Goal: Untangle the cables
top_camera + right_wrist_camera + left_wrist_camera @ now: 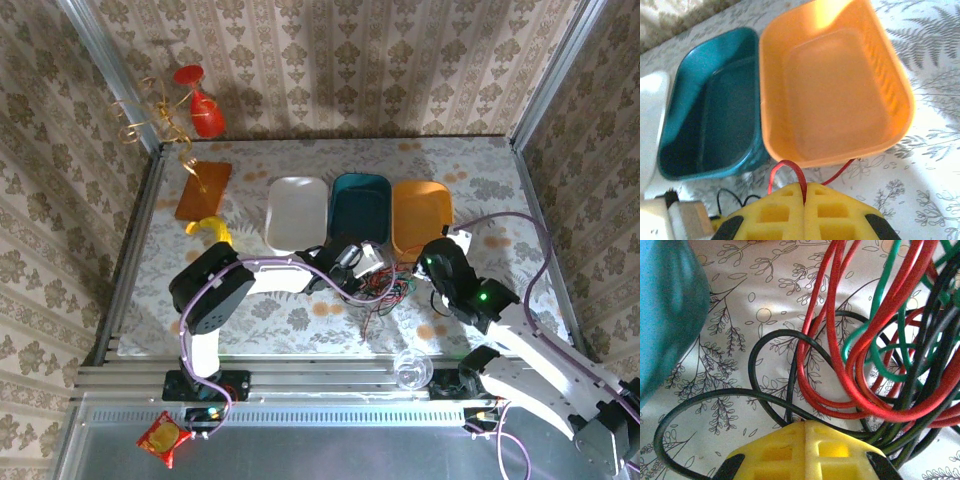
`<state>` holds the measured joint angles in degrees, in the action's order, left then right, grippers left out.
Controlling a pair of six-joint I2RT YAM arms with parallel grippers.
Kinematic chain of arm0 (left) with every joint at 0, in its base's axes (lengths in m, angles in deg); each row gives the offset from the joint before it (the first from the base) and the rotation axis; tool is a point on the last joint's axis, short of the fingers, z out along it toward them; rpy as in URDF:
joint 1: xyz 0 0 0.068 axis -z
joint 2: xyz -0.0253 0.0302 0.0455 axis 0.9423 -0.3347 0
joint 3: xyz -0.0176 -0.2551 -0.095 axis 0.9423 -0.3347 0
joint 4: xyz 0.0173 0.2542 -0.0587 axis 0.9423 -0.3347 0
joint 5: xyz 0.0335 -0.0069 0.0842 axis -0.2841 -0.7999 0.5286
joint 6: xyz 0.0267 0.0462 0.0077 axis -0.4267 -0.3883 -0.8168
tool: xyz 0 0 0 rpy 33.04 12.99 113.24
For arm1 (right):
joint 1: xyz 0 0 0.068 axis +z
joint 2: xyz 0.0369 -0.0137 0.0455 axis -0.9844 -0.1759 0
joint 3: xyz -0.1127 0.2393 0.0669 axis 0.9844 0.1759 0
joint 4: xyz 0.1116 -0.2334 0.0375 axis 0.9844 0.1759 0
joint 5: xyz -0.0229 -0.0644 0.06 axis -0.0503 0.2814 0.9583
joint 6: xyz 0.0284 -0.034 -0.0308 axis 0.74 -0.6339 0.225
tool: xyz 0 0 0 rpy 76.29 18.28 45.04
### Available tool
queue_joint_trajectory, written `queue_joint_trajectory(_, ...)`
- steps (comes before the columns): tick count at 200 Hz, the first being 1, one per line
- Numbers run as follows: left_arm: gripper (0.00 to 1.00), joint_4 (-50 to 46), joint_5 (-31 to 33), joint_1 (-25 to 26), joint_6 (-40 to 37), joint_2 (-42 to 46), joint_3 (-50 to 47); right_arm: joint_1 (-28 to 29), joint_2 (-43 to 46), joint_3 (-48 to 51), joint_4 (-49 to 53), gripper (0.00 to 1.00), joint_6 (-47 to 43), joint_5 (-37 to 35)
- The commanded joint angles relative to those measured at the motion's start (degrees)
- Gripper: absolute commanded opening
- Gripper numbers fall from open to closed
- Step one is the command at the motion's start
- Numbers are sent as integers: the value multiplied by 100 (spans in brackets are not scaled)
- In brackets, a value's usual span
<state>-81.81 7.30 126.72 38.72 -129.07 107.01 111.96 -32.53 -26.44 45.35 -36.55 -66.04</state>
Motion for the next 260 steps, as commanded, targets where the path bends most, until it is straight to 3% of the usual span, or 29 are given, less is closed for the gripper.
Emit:
queue_joint_trajectory(1, 0, -228, 249, -2, 71, 74, -215, -12, 26, -206, -13, 0, 203, -587)
queue_joint_trajectory(34, 0, 109, 311, -1, 75, 445, -562, -10, -240, -348, 30, 0, -34, -179)
queue_joint_trajectory(48, 42, 261, 129, 2, 34, 692, -712, -12, -333, -306, -41, 0, -60, 90)
queue_joint_trajectory(62, 67, 296, -43, 31, -30, 864, -713, -10, -437, -276, -42, 0, 9, 280)
queue_joint_trajectory(71, 76, 369, -109, 69, -71, 924, -703, -10, -508, -251, -50, 0, 39, 367)
queue_joint_trajectory(95, 85, 613, -39, 208, -256, 918, -560, -10, -674, -215, -172, 0, 14, 616)
queue_joint_trajectory(129, 90, 199, -249, 324, -792, 462, 241, -11, -936, -398, -155, 0, -116, 843)
queue_joint_trajectory(165, 88, 239, -485, 350, -668, -21, 659, -28, -891, -477, -131, 0, -107, 910)
queue_joint_trajectory(260, 77, 361, -286, 351, -527, -598, 502, -362, 77, -784, 50, 0, 264, 826)
